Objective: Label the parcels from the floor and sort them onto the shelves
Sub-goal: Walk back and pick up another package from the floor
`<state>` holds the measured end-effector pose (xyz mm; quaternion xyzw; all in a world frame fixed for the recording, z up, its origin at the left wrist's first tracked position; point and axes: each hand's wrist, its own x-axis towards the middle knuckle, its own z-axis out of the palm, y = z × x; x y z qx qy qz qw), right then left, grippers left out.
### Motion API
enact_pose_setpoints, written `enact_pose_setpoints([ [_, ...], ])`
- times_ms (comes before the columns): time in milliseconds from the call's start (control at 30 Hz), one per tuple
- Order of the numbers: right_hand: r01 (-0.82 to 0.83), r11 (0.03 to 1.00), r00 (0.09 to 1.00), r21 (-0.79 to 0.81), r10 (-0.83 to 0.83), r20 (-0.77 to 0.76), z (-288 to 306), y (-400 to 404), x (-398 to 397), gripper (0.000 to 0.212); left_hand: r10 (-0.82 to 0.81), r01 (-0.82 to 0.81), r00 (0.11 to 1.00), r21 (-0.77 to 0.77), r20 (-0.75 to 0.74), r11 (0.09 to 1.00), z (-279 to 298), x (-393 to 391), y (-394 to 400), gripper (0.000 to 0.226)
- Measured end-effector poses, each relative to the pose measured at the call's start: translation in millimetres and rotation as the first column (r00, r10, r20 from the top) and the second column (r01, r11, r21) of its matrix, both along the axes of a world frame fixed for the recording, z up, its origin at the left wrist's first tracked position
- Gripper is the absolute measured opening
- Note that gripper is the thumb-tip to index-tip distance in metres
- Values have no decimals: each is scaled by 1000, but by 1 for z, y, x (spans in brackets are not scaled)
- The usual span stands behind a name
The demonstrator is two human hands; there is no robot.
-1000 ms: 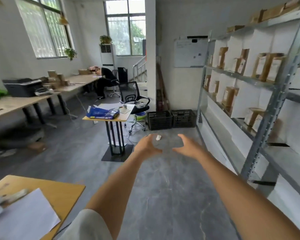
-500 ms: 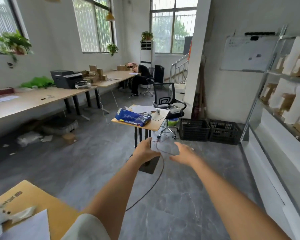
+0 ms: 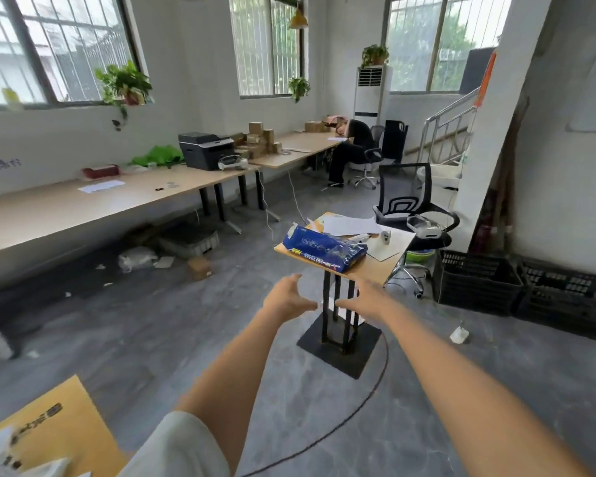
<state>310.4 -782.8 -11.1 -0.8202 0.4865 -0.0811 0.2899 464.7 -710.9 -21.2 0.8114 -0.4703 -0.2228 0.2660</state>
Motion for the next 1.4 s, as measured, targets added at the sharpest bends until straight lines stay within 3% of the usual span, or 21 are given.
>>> enact_pose_setpoints([
  [333, -297, 950, 955, -96, 295, -34, 8, -159, 125, 77, 240, -240, 969, -2, 51, 971, 11, 101, -120, 85],
  [467, -402, 913, 915, -63, 400, -47, -8, -202, 191, 83, 317, -318, 947, 19, 58, 948, 0, 157, -155, 85],
  [667, -471, 882, 881, -9, 470, -60, -28, -268, 311, 84, 359, -365, 930, 89, 83, 927, -28, 266, -222, 83],
  [1067, -515, 857, 848, 11, 511, -141, -23, -392, 562, 83, 458, -464, 885, 77, 86, 883, -31, 500, -330, 84],
  [1400, -583, 801, 803, 132, 594, -55, -55, -497, 760, 83, 585, -587, 810, 83, 50, 805, -52, 676, -420, 81],
])
